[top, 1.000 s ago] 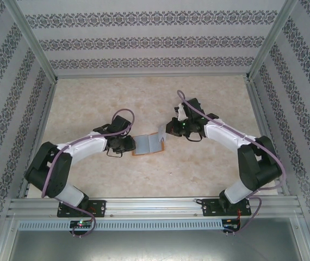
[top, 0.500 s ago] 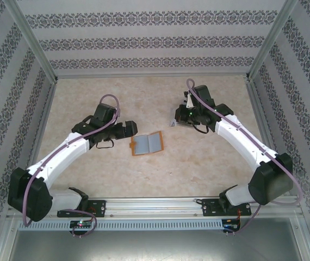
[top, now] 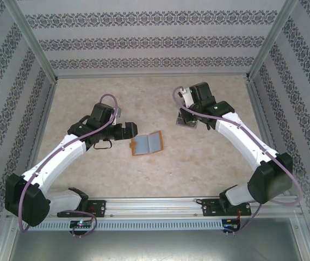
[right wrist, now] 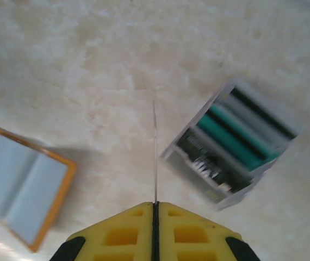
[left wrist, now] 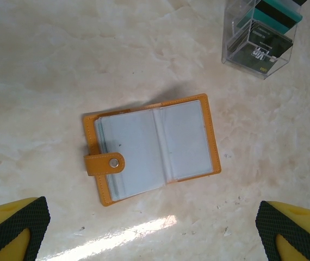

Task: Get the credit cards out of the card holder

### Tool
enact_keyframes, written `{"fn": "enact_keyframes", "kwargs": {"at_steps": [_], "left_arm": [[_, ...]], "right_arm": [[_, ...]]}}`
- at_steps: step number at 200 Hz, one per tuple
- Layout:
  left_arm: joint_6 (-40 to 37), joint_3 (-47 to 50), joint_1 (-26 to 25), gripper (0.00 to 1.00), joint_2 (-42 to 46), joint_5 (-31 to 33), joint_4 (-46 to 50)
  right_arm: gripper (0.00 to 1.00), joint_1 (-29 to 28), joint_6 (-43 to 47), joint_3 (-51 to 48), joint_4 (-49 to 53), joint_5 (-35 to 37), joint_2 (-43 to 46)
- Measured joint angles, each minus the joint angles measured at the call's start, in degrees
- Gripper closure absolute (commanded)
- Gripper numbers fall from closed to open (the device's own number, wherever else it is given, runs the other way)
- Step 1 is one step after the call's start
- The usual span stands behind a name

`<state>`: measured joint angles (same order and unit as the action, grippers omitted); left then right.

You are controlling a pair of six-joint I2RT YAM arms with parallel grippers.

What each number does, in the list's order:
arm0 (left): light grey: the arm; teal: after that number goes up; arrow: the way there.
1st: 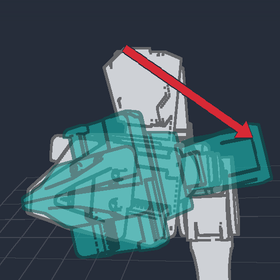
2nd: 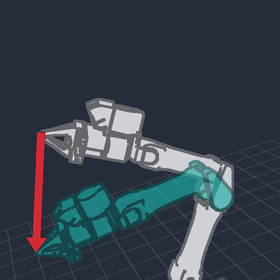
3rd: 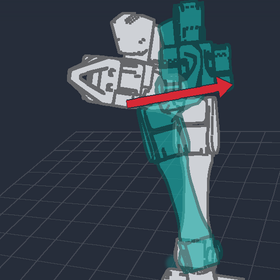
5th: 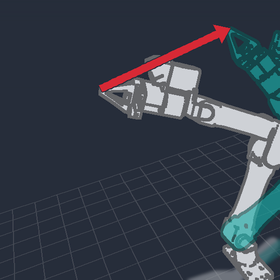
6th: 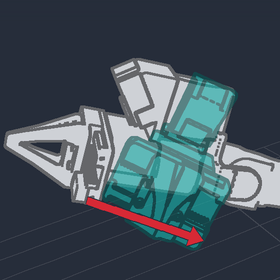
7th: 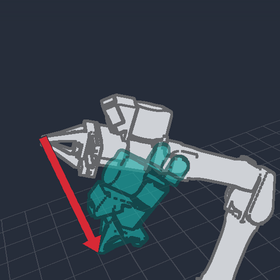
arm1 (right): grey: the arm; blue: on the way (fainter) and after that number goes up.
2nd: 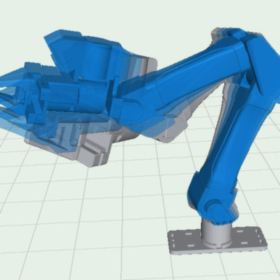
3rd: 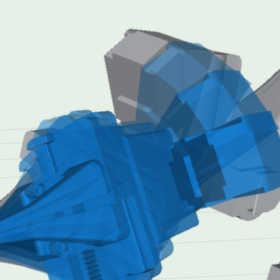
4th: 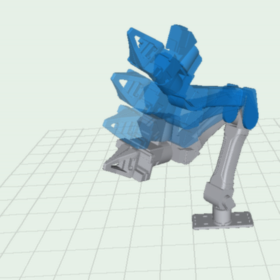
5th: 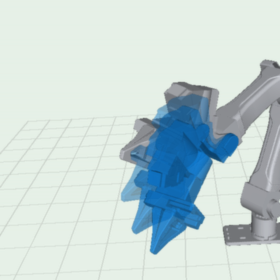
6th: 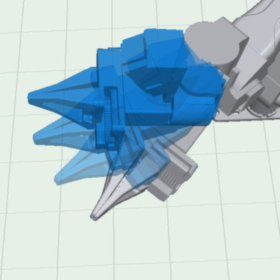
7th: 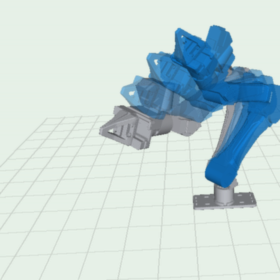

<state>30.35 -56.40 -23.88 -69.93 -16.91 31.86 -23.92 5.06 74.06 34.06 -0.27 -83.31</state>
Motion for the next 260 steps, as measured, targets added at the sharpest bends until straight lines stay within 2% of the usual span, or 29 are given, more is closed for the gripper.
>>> {"fn": "enact_keyframes", "kwargs": {"at_steps": [63,115,185,260], "left_arm": [[-0.4,-1.2,0.0,0.00,-0.7,2.1,0.8],[-0.4,-2.9,0.0,0.00,-2.0,4.1,0.8],[-0.4,-3.2,0.0,0.00,-3.2,5.3,0.8],[-0.4,-4.0,0.0,0.00,-4.3,5.4,0.8]], "right_arm": [[1.00,0.2,26.2,8.5,-1.8,10.0,-12.8],[1.00,1.3,40.0,10.8,-2.3,11.6,-18.9],[1.00,4.6,45.9,11.7,-2.5,11.8,-20.7],[1.00,5.6,46.4,11.6,-3.5,11.4,-24.6]]}}
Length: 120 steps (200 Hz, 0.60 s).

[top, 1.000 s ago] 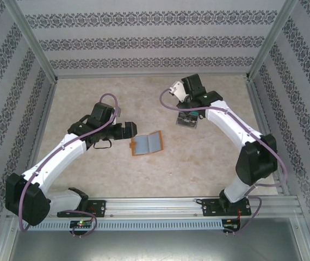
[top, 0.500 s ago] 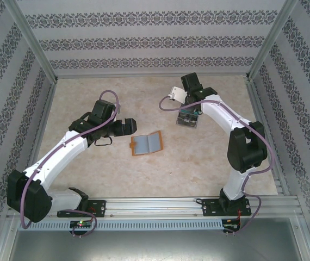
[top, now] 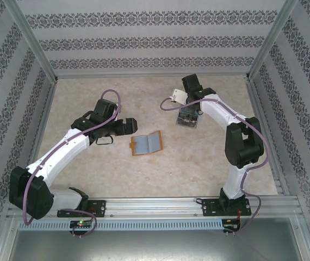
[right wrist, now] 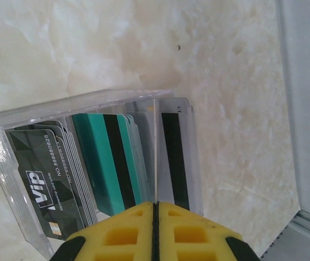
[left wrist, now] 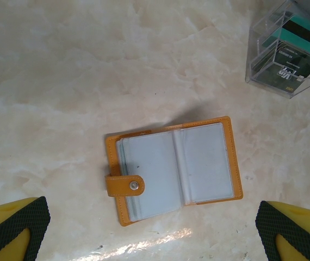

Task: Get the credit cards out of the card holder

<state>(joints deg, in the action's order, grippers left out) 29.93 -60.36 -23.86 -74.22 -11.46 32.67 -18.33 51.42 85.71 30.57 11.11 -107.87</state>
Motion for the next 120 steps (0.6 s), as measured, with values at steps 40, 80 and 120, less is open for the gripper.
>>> {"fn": "enact_keyframes", "kwargs": {"at_steps": [40,80,120], "left_arm": [[0.0,0.0,0.5,0.00,0.0,0.2,0.0],[0.0,0.0,0.7,0.00,0.0,0.2,0.0],[0.0,0.0,0.7,0.00,0.0,0.2,0.0]], "right_arm": [[1.00,1.0,0.0,-0.5,-0.5,0.0,-0.9],[0.86,1.7,-0.7,-0.5,-2.5,0.6,-2.8],[0.84,2.0,-3.1,0.6,-6.1,5.9,-5.4]]}}
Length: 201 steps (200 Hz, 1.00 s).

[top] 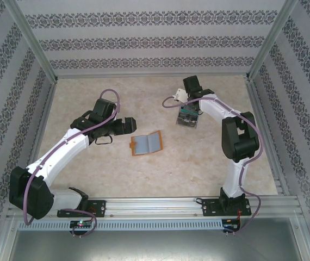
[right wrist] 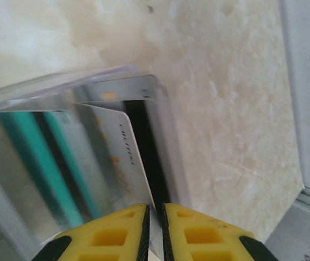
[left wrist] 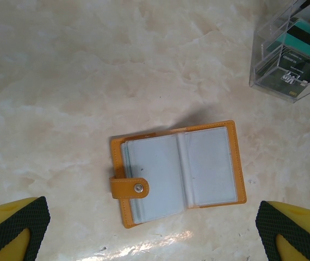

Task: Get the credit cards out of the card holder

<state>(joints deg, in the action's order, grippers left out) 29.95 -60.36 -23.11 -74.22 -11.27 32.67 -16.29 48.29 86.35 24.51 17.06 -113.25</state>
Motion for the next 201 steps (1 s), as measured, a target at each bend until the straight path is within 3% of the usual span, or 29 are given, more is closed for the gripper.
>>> {"fn": "enact_keyframes", "kwargs": {"at_steps": [96,133,170,201], "left_arm": [[0.0,0.2,0.7,0.00,0.4,-0.2,0.0],[0.0,1.1,0.7,0.00,1.6,-1.0,0.0],[0.0,2.1,0.7,0.00,2.8,-3.1,0.0],[0.0,3.4,0.7,0.00,4.0,-5.4,0.0]], "right_arm": [[0.85,0.3,-12.5,-0.3,-2.5,3.1,3.4],[1.00,0.3,-28.0,-3.7,-2.4,0.1,13.6],[1.00,-0.9,-46.0,-6.0,-1.1,-4.4,23.0],[1.00,-5.3,-58.3,-9.9,1.0,-8.5,27.3]]}}
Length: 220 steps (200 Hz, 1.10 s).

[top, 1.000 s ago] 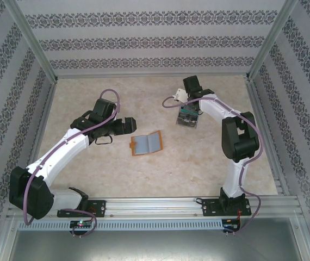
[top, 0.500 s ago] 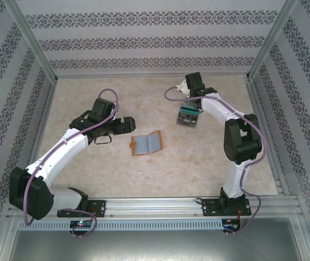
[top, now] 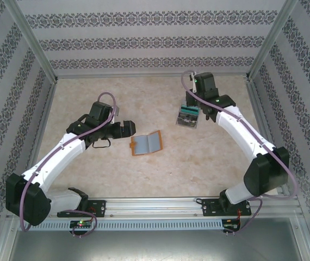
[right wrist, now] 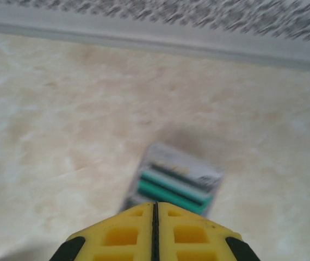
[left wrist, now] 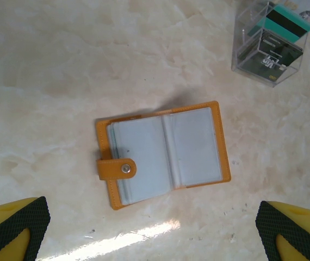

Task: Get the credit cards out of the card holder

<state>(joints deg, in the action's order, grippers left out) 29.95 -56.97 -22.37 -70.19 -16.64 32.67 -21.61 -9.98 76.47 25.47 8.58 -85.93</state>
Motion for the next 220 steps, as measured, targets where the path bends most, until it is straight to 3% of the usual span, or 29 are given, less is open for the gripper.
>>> {"fn": "enact_keyframes", "kwargs": {"at_steps": [52,112,154,220], "left_arm": [[1.2,2.6,0.0,0.01,0.4,-2.6,0.0],[7.9,4.6,-0.2,0.05,0.5,-0.4,0.0],[13.1,5.3,-2.5,0.06,1.1,4.4,-0.1],[17.7,6.2,-7.3,0.06,0.8,9.2,-1.4]], "right_arm": [[1.00,-10.4,-12.1,-5.4,2.8,-3.5,0.7],[1.00,-15.4,-16.9,-6.9,3.7,-4.4,-4.3],[1.00,-14.2,-20.2,-4.2,8.2,-5.1,-10.2],[1.00,-11.9,-19.6,-2.5,8.8,-10.9,-11.1]]}}
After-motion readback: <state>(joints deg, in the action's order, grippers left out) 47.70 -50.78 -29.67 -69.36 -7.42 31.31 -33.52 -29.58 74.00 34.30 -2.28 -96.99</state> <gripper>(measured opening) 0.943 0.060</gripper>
